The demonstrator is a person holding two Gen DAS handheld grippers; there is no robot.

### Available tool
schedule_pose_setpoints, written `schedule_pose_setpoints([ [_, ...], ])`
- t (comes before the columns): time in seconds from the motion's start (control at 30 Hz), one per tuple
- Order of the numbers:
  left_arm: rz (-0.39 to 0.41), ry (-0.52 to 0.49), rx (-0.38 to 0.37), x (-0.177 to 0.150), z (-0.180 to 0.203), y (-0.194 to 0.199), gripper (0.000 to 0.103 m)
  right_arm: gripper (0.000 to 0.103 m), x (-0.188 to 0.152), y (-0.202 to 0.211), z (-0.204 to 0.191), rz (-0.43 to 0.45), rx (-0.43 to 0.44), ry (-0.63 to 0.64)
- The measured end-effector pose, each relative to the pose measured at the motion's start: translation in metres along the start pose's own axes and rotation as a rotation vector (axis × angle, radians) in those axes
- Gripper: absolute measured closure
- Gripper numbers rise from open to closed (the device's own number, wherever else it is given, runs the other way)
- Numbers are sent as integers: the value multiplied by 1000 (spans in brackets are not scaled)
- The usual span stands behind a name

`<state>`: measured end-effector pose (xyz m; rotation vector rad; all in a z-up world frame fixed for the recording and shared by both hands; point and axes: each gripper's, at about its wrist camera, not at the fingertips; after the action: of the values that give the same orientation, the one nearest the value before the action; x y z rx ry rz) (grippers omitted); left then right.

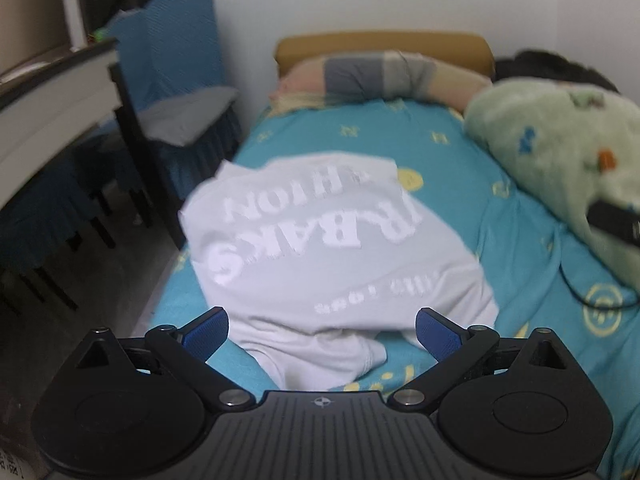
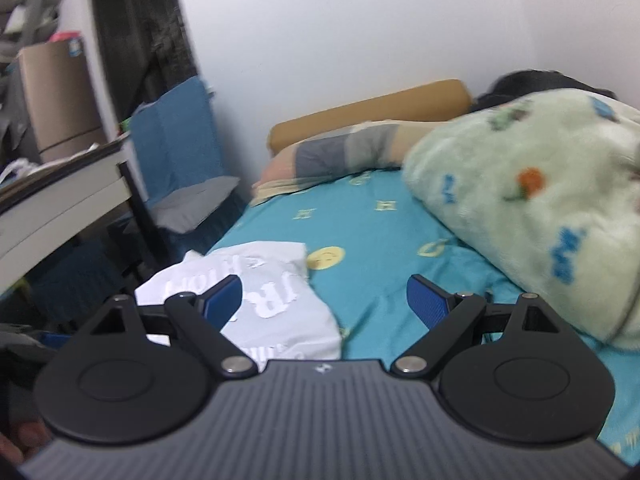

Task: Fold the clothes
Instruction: 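Grasp the white T-shirt hem with the left gripper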

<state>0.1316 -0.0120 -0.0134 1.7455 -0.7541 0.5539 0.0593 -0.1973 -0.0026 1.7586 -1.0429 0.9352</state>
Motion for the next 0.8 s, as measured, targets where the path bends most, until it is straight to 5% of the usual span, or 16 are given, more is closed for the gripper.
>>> schedule_pose_setpoints([
  [0.33,-72,-101,-214,-27,2,-74,27,13,-6,-72,26,-161,16,-5],
  [0.4,-87,-127,-237,-30,4,-86,43,13,-14,-79,29,-192,24,-47],
  [0.63,-48,-262,-205,-34,18,-99,63,13,-33,-101,34,-283,51,-67],
  [0.8,14,-371,-182,-34,25,-89,94,13,-35,-102,35,-300,131,-107],
])
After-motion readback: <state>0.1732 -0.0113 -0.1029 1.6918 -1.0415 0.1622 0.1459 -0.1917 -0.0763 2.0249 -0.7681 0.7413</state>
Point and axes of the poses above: each gripper's, at about its wrist camera, not at the fingertips, and y roughly against the way its jaws point, z to its right, x to its top, and after that the axes turned 14 degrees about x, right-handed
